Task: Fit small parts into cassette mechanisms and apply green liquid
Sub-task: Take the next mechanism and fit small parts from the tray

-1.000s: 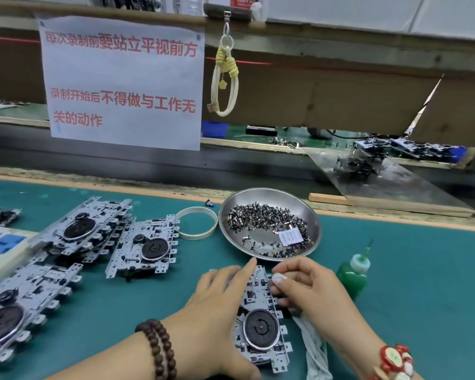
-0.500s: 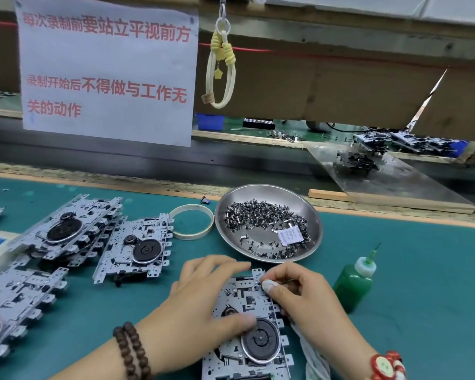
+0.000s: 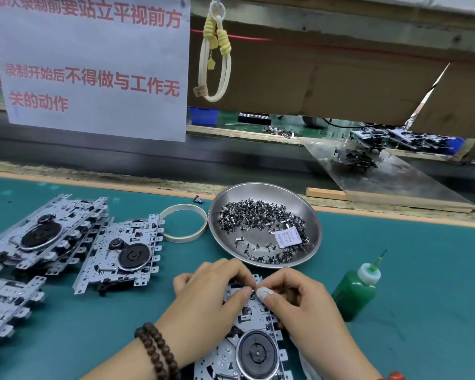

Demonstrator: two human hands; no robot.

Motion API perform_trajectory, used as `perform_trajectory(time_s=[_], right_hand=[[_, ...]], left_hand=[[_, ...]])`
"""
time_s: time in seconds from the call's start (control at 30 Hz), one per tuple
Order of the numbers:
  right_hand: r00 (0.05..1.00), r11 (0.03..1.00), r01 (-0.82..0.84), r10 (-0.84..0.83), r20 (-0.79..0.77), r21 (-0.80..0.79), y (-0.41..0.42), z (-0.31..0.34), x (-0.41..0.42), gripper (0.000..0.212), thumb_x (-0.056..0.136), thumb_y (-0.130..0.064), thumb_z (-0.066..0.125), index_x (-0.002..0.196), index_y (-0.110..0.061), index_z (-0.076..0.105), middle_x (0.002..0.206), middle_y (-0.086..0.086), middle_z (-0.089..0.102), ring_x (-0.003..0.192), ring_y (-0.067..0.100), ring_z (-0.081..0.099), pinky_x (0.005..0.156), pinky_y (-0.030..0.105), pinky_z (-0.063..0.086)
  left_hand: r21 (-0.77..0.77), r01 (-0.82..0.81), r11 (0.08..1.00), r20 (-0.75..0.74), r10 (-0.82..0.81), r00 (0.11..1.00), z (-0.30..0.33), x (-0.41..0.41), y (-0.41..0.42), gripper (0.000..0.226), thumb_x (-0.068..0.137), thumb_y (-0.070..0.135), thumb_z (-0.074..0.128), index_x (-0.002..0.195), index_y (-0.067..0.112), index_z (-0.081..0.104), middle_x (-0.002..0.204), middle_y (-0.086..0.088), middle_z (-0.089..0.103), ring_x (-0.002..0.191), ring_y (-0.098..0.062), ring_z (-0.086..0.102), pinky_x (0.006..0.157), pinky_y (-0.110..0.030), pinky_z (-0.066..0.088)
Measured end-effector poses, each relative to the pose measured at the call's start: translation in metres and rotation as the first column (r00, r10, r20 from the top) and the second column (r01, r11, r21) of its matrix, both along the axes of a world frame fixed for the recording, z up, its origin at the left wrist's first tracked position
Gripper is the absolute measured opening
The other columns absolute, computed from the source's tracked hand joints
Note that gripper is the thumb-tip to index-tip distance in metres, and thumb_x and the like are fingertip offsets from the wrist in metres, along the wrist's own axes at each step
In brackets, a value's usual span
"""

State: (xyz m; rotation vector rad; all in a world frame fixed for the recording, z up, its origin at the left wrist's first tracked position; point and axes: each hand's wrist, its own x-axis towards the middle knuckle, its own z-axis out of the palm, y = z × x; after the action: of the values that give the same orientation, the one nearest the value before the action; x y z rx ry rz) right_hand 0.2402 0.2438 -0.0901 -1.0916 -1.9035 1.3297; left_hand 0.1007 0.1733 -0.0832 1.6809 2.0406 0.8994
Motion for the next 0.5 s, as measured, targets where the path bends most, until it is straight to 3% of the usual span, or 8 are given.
perform_trajectory(time_s=[0.2,0.5], right_hand=[[1.000,1.000,0.008,-0.008,0.008,0.018,-0.0011,0.0004,-0.0014,0.021,0.077,-0.011,0.072,0.063,-0.026,0.066,0.066,-0.009,0.057,0.052,0.000,0.044,0.055,0.014,0.037],[0.999,0.997,0.006,-0.010,0.048,0.074,-0.0040,0.0037,-0.0017,0.012,0.080,-0.014,0.069,0.071,-0.021,0.065,0.067,-0.008,0.056,0.054,0.000,0.045,0.056,0.010,0.038]], left_hand=[[0.016,-0.030,0.999,0.007,0.030,1.000,-0.0028,0.0002,0.0007,0.009,0.090,0.042,0.046,0.082,0.043,0.046,0.098,0.039,0.045,0.099,0.017,0.035,0.080,-0.020,0.016],[-0.007,-0.054,0.999,0.028,0.054,0.998,-0.0034,0.0008,0.0019,0.011,0.090,0.043,0.047,0.080,0.039,0.050,0.095,0.033,0.051,0.099,0.019,0.034,0.079,-0.022,0.015]])
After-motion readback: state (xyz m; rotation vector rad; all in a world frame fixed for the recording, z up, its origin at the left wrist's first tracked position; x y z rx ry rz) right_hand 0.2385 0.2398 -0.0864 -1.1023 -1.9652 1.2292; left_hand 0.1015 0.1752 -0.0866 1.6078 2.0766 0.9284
